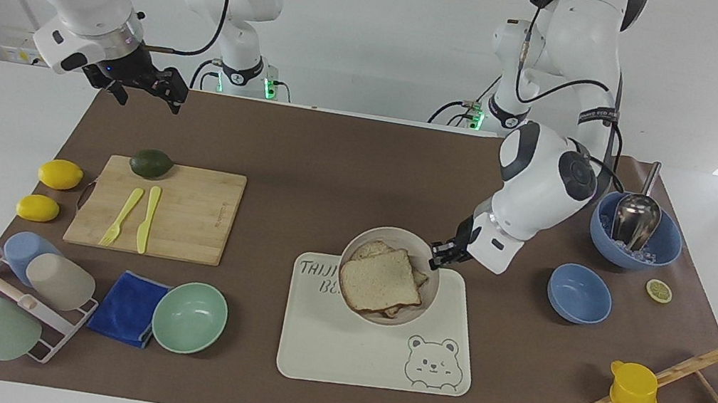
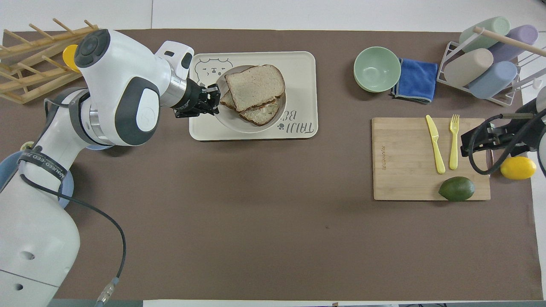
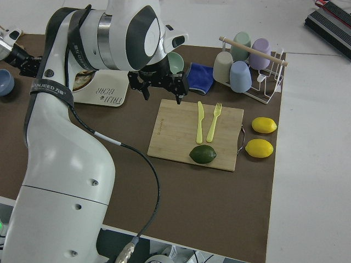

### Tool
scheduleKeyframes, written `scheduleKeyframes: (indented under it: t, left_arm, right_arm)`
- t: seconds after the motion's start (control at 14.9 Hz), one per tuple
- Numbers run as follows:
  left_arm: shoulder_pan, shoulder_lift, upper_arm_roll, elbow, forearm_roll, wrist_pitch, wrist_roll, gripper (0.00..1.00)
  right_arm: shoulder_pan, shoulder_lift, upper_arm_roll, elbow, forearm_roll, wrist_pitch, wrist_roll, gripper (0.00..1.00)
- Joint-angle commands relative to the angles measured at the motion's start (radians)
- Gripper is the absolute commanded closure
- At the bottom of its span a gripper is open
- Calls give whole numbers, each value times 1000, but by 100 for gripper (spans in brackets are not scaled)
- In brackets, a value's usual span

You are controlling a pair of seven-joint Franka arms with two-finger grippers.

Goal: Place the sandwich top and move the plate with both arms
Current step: 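Move the plate with the left gripper onto the bear tray, then open the left gripper and draw it back from the plate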

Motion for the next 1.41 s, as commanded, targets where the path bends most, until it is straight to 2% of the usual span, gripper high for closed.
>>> scheduleKeyframes:
  t: [0.0,0.34,0.67,0.87,0.94,1.01,1.14,1.34]
  left_arm:
    - [21,100,-6,94,-14,49,14,100]
    - [9,128,-3,51,-6,178,47,100]
    - [4,97,-2,-68,-6,275,114,100]
    - [4,94,0,-81,-5,275,117,100]
    - [4,94,1,-79,-5,277,131,55]
    - [9,94,3,-79,-5,272,155,1]
    - [18,94,3,-70,8,261,166,0]
    - [23,85,6,-46,112,225,166,0]
  right_arm:
    - [-14,-18,3,-18,22,13,-19,0]
    - [-12,-18,3,-18,22,13,-19,0]
    - [-14,-18,3,-18,22,13,-19,0]
    - [-14,-18,3,-18,22,13,-19,0]
    - [-14,-18,3,-18,22,13,-19,0]
    - [-14,-18,3,-18,22,13,-19,0]
    - [-12,-18,3,-18,22,13,-19,0]
    - [-12,-18,3,-18,22,13,-19,0]
